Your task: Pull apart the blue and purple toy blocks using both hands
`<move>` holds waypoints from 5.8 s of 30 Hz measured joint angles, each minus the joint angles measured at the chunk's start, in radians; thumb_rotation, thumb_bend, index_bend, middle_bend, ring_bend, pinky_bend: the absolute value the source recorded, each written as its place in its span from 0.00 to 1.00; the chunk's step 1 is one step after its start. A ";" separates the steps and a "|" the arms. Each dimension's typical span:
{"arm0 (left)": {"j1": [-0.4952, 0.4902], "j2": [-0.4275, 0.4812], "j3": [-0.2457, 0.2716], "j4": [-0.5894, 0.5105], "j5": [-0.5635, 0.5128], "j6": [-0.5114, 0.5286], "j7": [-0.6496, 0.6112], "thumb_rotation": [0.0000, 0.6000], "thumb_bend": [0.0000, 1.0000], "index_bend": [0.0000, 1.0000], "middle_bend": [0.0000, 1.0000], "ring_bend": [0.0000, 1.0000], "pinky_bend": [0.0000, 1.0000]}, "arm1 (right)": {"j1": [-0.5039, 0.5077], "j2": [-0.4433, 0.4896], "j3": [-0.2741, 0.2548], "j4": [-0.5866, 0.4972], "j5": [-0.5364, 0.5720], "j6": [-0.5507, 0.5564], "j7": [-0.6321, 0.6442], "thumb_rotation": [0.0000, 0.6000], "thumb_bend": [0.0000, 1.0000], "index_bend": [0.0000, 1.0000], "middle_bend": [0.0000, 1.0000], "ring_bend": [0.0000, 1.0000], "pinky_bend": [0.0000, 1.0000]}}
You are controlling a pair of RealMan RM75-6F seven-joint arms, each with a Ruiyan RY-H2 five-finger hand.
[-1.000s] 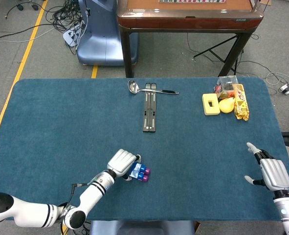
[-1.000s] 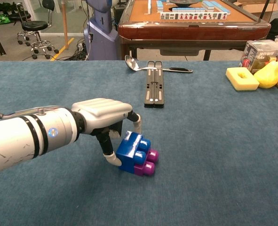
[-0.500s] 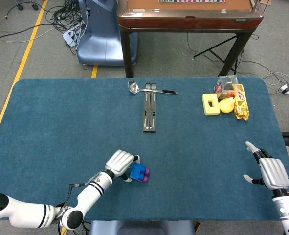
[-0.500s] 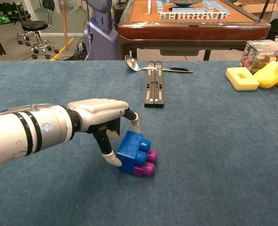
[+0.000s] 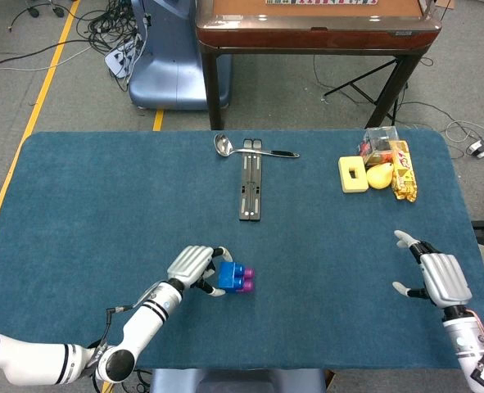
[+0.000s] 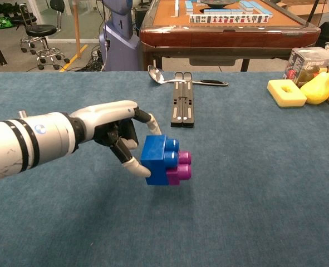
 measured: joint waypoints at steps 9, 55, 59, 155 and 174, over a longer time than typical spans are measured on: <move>0.021 0.003 -0.067 -0.019 -0.065 0.061 -0.058 1.00 0.20 0.63 1.00 0.98 1.00 | 0.083 0.012 0.058 -0.116 0.014 -0.064 0.004 1.00 0.00 0.24 0.70 0.73 0.85; 0.034 -0.084 -0.244 -0.043 -0.034 0.250 -0.145 1.00 0.21 0.64 1.00 0.99 1.00 | 0.736 0.082 0.292 -0.269 0.831 -0.664 -0.003 1.00 0.00 0.30 1.00 1.00 1.00; 0.030 -0.082 -0.251 -0.048 -0.039 0.253 -0.137 1.00 0.21 0.64 1.00 0.99 1.00 | 0.747 0.082 0.289 -0.262 0.830 -0.692 0.018 1.00 0.00 0.30 1.00 1.00 1.00; 0.031 -0.070 -0.248 -0.057 -0.035 0.245 -0.158 1.00 0.21 0.64 1.00 0.99 1.00 | 0.771 -0.079 0.278 -0.132 0.689 -0.674 0.184 1.00 0.12 0.64 1.00 1.00 1.00; 0.036 -0.064 -0.243 -0.051 -0.043 0.241 -0.160 1.00 0.21 0.64 1.00 0.99 1.00 | 0.723 -0.049 0.298 -0.138 0.624 -0.705 0.254 1.00 0.15 0.65 1.00 1.00 1.00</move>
